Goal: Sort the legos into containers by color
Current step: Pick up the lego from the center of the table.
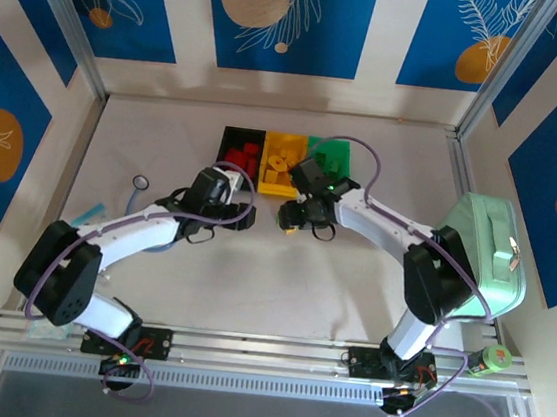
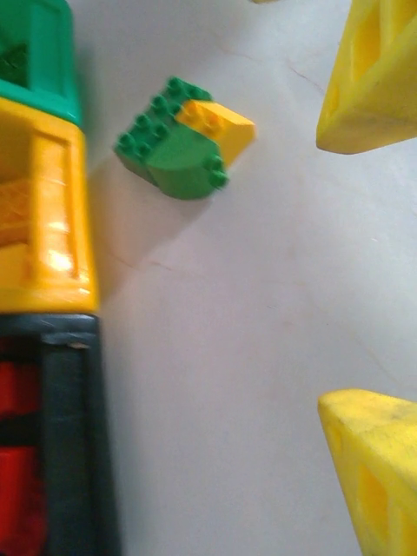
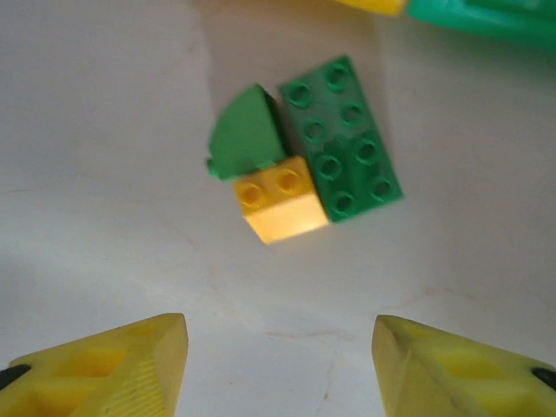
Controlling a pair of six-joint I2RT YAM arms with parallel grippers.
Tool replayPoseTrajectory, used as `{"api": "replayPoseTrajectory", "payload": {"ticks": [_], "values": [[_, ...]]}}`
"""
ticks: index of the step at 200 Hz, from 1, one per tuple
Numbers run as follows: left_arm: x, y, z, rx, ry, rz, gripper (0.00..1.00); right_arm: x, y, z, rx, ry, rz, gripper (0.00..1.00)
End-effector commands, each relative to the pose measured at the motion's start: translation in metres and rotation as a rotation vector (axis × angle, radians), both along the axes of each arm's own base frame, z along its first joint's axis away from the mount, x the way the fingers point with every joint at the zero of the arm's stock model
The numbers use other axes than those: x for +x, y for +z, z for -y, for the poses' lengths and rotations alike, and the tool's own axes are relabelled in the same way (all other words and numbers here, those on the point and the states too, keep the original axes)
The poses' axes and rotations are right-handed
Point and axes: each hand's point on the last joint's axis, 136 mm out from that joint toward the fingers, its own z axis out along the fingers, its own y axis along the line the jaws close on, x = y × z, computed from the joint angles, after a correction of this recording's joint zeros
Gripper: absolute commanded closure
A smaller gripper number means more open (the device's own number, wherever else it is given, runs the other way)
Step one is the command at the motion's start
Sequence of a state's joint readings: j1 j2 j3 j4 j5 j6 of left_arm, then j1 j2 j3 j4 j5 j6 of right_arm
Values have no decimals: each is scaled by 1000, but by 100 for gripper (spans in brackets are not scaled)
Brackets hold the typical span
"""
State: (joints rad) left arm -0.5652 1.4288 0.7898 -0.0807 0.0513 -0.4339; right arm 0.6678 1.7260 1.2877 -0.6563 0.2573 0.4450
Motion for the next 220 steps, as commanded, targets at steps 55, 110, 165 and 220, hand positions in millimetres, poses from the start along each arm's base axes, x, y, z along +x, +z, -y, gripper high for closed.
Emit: {"api": "replayPoseTrajectory", "payload": {"ticks": [55,110,165,220], "values": [[-30,-7,-33,-17,93,38,29,31,-22,-27,-153,115,-74,40],[-37,-15,-37,-25,104,28,29,46,-38,-33,-215,114,-85,42],[-35,-17,-36,-19,104,28,29,40,-56,-36,-268,132,-109,45],[-34,-17,-37,-13,106,31,29,34,-62,-46,-298,159,-104,51]]}}
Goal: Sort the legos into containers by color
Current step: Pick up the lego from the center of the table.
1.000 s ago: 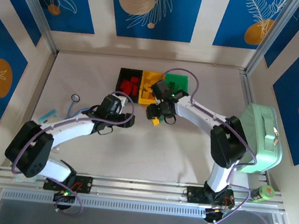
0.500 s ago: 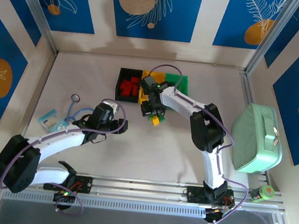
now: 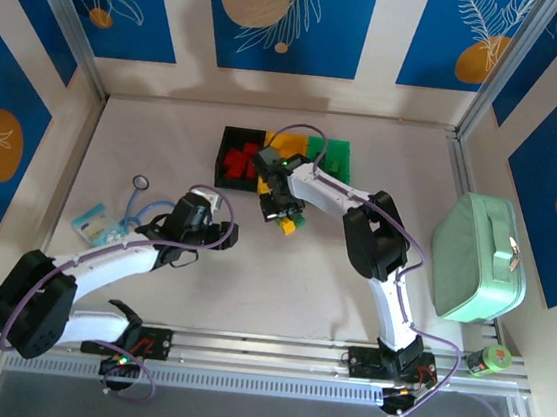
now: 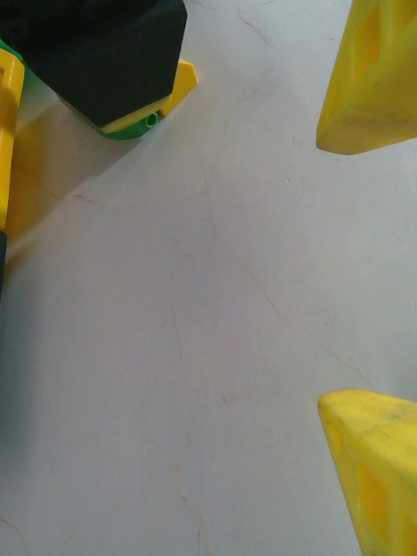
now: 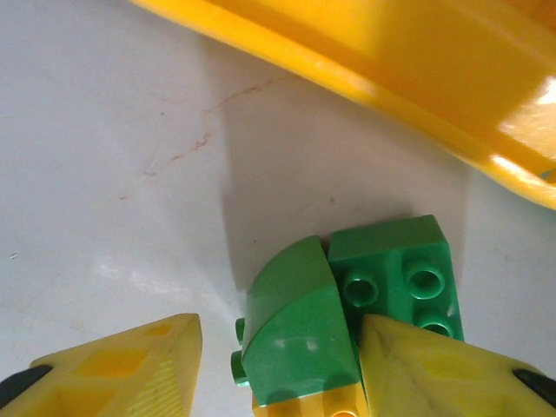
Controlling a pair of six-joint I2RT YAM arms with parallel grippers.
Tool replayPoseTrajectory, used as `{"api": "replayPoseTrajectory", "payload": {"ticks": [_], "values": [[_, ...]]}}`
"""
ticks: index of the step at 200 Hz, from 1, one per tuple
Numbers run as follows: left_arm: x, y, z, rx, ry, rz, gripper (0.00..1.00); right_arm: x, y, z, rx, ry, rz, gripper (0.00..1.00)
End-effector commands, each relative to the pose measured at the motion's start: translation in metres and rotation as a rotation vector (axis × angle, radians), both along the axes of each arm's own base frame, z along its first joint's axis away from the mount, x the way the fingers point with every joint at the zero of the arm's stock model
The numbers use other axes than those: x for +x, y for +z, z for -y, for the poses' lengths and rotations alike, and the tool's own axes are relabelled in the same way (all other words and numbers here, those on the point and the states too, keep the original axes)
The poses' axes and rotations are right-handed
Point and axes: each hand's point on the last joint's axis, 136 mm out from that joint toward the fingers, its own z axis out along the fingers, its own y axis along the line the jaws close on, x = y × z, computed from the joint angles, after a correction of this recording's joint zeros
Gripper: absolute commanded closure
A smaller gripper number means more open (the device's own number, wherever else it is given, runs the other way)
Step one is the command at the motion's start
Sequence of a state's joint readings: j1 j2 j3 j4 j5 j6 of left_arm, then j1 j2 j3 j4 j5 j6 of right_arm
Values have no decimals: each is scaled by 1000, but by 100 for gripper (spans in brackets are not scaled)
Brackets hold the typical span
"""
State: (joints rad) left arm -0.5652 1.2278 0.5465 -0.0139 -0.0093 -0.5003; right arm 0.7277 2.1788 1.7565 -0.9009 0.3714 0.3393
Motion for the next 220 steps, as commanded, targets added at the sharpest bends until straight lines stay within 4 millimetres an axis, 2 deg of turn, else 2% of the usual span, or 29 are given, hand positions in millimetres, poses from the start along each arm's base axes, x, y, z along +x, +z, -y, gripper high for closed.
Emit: {"api": "replayPoseTrajectory", "payload": {"ticks": [1,67,96,116,141,178,197,220], "values": [[3,2,-1,2,16,14,29,-5,-7,-4,-41,29,-14,51],[3,2,-3,12,19,18,29,-5,-10,-2,-73,32,-8,58],[4,3,-3,11,21,21,29,-5,-7,-3,-76,31,-4,70],[4,4,-4,13,20,26,29,-6,0,-4,-70,33,3,74],[5,7,-4,15,20,34,29,-6,16,-6,-39,28,28,75],[6,13,-3,11,12,51,29,1,53,-3,48,-3,75,76],[6,14,0,3,1,55,29,10,74,7,76,-33,116,76],[5,14,2,-1,-10,53,29,25,96,30,105,-99,165,75]]}}
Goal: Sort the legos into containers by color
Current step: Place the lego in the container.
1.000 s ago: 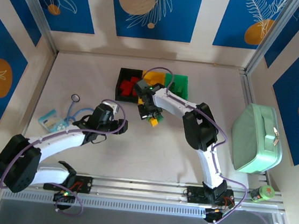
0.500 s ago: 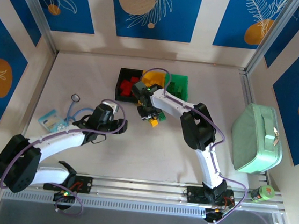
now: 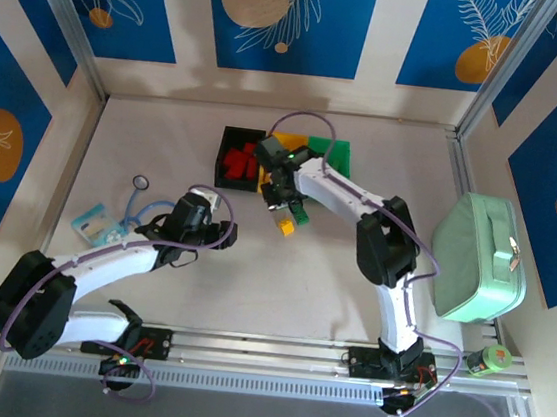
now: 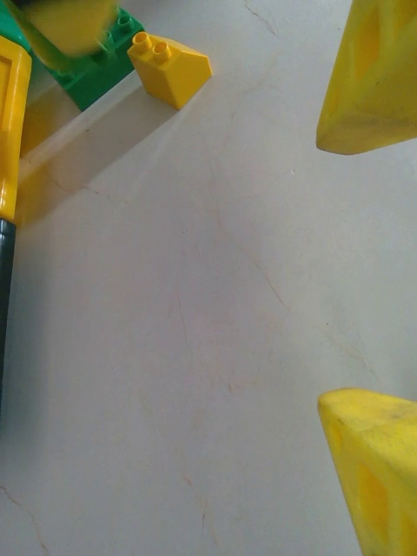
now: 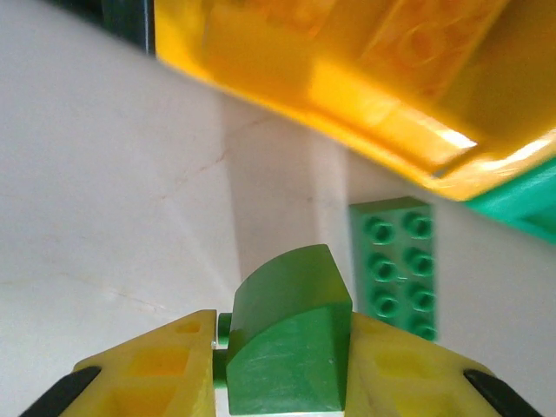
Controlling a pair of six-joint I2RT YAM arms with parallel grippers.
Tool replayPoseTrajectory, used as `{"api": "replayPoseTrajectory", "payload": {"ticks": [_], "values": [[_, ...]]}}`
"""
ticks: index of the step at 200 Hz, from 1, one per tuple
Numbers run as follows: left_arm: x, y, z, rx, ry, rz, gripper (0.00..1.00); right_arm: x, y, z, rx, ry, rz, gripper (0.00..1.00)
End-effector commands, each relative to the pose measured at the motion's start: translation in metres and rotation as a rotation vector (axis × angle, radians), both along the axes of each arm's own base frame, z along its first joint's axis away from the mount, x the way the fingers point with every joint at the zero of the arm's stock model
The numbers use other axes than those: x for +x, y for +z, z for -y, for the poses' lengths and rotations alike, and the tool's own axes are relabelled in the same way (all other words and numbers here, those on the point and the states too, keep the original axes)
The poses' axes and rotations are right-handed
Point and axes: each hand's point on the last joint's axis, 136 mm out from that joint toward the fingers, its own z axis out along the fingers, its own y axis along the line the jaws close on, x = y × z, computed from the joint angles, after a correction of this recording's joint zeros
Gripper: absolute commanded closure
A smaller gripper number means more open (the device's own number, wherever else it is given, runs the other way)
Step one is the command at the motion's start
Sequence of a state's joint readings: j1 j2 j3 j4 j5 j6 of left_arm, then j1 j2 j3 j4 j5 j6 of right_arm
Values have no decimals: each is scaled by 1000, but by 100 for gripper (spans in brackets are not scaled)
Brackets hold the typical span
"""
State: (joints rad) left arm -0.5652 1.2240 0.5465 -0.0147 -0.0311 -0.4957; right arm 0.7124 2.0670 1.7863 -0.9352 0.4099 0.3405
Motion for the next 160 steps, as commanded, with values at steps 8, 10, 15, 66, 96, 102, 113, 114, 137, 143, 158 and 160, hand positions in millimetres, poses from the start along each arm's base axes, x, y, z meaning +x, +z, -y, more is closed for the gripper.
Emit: {"api": "replayPoseTrajectory", "payload": {"ticks": [8,10,15,66,96,102,113,114,137,143,158,160], "values": [[3,12,5,-18,-27,42,29,19,43,33,73,-102,69,75],[3,12,6,-18,-27,41,29,20,44,36,76,-110,72,75],[2,12,6,-18,-29,40,29,24,47,43,80,-128,76,75],[1,13,10,-37,-42,44,28,55,57,100,145,-283,75,74],[2,14,11,-40,-43,45,28,82,65,115,184,-328,92,74],[2,14,12,-40,-44,44,28,88,68,116,194,-332,94,74],[3,14,13,-40,-48,44,28,102,71,117,205,-337,104,74],[3,14,13,-41,-48,44,28,103,72,117,206,-338,104,74],[1,16,22,-41,-82,41,28,130,73,116,234,-342,97,72],[1,17,24,-40,-90,43,28,135,73,116,232,-338,90,67],[0,20,29,-38,-107,49,28,140,72,119,176,-350,86,42],[-1,20,29,-36,-110,49,28,140,72,120,168,-351,86,41]]}}
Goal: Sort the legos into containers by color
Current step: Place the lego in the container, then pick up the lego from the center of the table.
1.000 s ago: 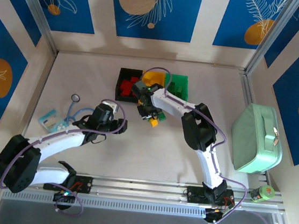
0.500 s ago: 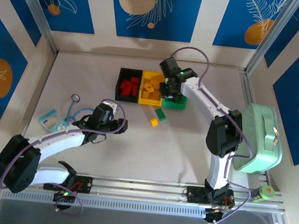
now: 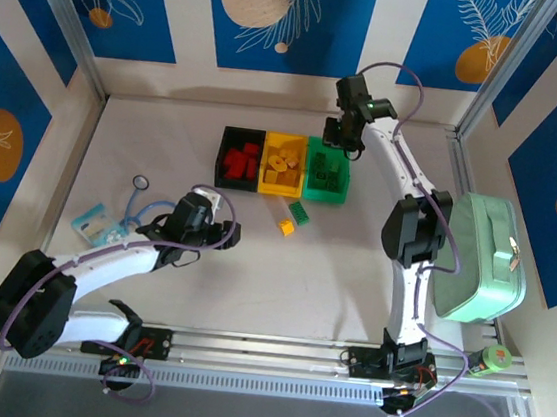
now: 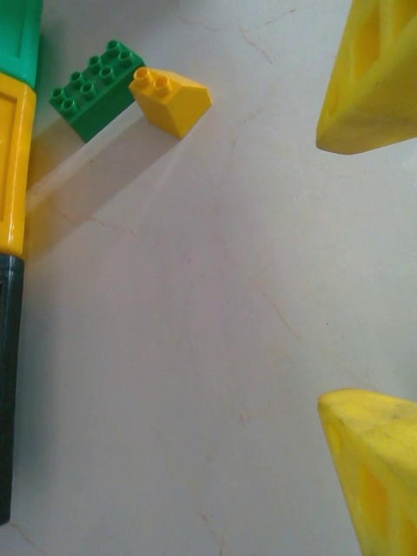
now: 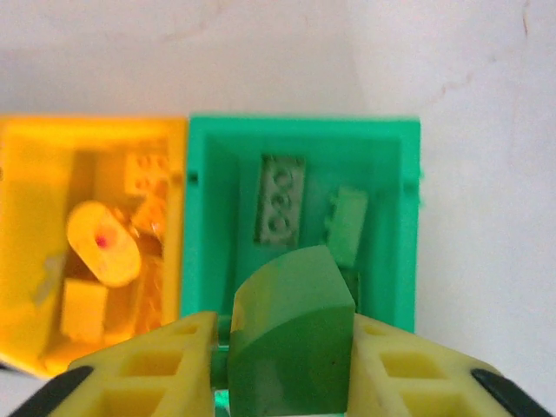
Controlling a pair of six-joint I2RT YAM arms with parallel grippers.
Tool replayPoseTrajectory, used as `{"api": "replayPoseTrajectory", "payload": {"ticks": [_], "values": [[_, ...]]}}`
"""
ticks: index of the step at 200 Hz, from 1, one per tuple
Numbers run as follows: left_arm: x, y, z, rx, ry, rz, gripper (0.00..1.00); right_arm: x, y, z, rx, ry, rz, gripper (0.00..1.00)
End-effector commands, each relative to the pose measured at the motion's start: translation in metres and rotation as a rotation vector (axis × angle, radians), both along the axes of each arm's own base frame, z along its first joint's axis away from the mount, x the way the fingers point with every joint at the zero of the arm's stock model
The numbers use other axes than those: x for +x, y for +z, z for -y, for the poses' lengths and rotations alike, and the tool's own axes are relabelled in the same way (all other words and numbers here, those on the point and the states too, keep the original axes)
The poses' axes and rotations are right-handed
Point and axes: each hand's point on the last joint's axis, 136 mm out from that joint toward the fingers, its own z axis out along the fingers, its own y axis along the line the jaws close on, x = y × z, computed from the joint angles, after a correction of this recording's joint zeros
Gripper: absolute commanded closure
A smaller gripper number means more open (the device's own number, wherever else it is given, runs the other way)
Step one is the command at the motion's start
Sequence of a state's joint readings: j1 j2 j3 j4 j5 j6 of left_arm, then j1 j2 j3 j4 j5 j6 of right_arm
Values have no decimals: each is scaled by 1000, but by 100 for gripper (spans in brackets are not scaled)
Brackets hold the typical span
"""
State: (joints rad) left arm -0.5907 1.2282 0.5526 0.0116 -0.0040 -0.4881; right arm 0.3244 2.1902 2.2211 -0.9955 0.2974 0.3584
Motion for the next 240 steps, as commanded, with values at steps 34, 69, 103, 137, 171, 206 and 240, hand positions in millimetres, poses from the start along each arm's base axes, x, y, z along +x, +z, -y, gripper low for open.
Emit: {"api": "replayPoseTrajectory", "payload": {"ticks": [34,69,103,137,171,206,240], "values": [[-2,17,24,-18,-103,46,28,-19,-8,-6,-55,29,-58,39],[-1,13,39,-32,-157,25,28,-52,-15,-1,-26,10,-53,40],[4,11,60,-38,-215,3,27,-85,-30,7,-10,-14,-63,41],[14,10,77,-27,-250,-6,27,-111,-39,17,21,-44,-72,41],[22,5,99,17,-307,-24,27,-129,-41,23,47,-66,-68,41],[34,-1,123,68,-350,-21,28,-144,-47,30,71,-87,-69,42],[46,-12,137,107,-375,-38,30,-157,-52,40,86,-108,-74,43]]}}
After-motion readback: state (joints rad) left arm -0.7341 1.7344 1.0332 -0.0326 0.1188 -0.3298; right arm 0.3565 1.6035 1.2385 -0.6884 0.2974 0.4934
